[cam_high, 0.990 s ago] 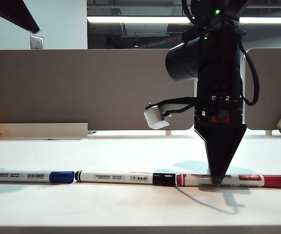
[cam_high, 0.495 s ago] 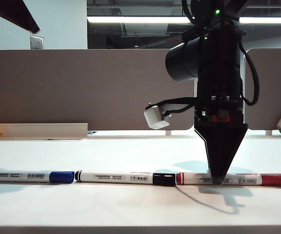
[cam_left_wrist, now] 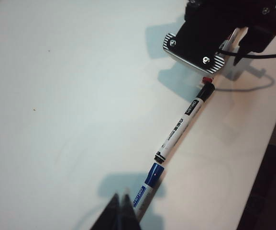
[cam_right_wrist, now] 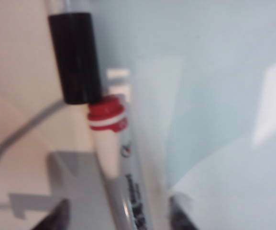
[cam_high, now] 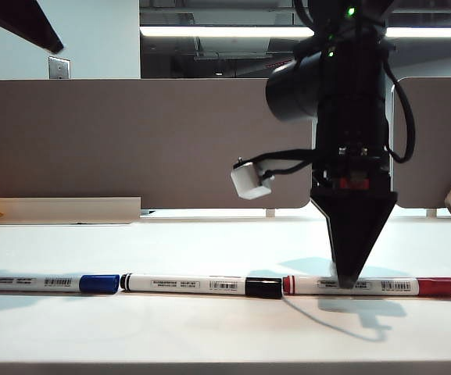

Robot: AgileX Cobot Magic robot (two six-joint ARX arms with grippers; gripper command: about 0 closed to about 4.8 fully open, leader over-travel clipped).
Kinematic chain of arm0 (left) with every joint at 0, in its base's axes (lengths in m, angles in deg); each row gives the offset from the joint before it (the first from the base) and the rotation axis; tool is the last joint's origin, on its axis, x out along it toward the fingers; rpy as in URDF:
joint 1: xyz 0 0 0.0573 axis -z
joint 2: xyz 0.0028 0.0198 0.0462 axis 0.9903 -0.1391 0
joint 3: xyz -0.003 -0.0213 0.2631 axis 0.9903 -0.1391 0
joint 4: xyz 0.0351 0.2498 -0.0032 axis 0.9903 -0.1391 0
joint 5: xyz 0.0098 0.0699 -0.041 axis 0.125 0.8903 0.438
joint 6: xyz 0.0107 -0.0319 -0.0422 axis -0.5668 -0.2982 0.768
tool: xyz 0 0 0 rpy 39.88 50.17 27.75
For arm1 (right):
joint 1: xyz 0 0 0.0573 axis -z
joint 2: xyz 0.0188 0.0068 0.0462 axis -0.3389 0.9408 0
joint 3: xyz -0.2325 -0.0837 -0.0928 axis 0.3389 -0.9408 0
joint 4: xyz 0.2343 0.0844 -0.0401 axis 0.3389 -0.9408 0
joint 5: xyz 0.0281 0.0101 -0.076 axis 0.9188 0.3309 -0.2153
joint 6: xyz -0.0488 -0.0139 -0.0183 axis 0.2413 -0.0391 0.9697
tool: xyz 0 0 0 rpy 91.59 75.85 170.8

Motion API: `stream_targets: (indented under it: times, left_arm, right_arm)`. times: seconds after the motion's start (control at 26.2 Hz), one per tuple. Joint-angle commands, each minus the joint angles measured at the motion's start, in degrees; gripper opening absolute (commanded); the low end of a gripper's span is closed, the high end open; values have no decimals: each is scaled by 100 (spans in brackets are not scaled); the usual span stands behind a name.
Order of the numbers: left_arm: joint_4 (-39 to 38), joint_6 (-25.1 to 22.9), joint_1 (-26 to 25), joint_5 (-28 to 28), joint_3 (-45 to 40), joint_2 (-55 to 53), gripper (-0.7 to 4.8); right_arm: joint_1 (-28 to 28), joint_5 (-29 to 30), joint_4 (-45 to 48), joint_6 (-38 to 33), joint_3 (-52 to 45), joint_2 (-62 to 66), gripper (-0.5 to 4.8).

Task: Pick up the markers one by one and line them up horizontally in a straight line on the table.

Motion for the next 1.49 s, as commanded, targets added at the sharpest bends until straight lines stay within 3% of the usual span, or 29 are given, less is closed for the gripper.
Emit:
stream_targets:
  times: [0.04, 0.11, 0.15, 0.19, 0.27, 0.38, 0.61, 0.91, 1.03, 1.3, 1.49]
  left_arm:
    - [35, -2, -7, -42, 2, 26, -6]
    - [35, -2, -7, -44, 2, 28, -6]
    - [35, 0, -7, -46, 2, 31, -6]
    - [35, 11, -7, -55, 2, 37, -6]
    - [37, 44, -7, -116, 4, 74, -6]
    - [59, 120, -7, -184, 4, 221, -6]
    - [149, 654, -7, -188, 2, 1187, -6]
    - [1060, 1622, -7, -33, 2, 2286, -6]
    - [1266, 1950, -7, 129, 0, 2583, -6]
    - [1305, 2111, -7, 789, -146, 3084, -6]
    - [1770, 2621, -7, 1185, -914, 3764, -6]
  right_arm:
    - [-7, -188, 116, -15, 35, -129, 309]
    - [-7, -184, 127, -22, 37, -219, 296]
    - [-7, -153, 149, -55, 37, -286, 247]
    - [-7, -122, 170, -55, 37, -358, 177]
    - [-7, -98, 256, -68, 37, -560, -15]
    - [-4, -9, 448, -214, 37, -927, -2]
    - [0, 1058, 1860, -1471, 24, -2656, -3]
    - [0, 1008, 3626, -2439, -584, -4135, -3]
    - [0, 697, 4190, -2691, -1082, -4629, -3]
    - [0, 13, 5143, -3185, -2293, -5783, -3]
    - [0, -514, 5532, -3609, -3128, -6802, -2]
